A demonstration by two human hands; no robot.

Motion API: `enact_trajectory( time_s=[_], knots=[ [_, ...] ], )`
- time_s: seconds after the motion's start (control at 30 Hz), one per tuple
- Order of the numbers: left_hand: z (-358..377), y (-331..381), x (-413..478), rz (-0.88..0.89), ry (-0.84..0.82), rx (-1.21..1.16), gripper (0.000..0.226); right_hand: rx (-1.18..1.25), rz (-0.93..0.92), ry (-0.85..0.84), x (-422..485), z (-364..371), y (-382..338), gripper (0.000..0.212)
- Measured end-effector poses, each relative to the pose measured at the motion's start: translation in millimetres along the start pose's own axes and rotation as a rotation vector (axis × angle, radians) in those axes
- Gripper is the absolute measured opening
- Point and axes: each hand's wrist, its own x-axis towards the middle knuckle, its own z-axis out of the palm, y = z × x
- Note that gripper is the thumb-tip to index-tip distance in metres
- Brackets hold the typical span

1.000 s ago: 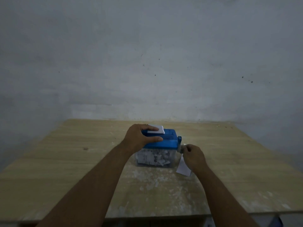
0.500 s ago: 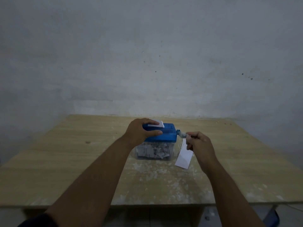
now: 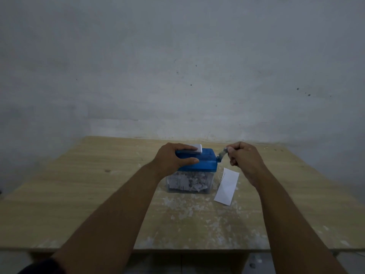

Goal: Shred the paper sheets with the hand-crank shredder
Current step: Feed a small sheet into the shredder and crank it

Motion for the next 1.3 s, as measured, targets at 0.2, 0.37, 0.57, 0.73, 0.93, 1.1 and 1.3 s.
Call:
enact_trajectory(
  time_s=[0.2,0.37,0.57,0.73,0.93,1.1,1.3],
  knots=[
    [0.8,-3.4,0.9,0.019,-0.002,-0.027,0.043,0.083,0.075,0.035,48.8,20.2,-5.0,0.018],
    [1.4,-7.0,1.9,0.033,0.001,-0.043,0.041,-0.092,0.182,-0.028,66.7,40.1,30.2,0.017],
    [3.9,-6.0,2.4,0.059,-0.030,-0.035,0.029,-0.029,0.297,0.055,34.3,47.5,73.2,0.015],
    [6.6,-5.0,3.1,0.051,-0.023,-0.037,0.026,-0.080,0.331,0.034,-18.1,42.3,77.8,0.019],
    [8.6,-3.5,2.3,0.022,0.015,-0.070,0.021,-0.075,0.172,0.063,-59.3,19.0,36.8,0.017],
    [9.3,-5.1,4.7,0.021,0.014,-0.051,0.023,-0.134,0.076,0.035,-48.5,6.0,-2.1,0.017],
    [5.5,-8.5,5.9,0.042,0.012,-0.007,0.028,-0.109,0.010,0.016,0.2,7.2,-18.0,0.032]
  ],
)
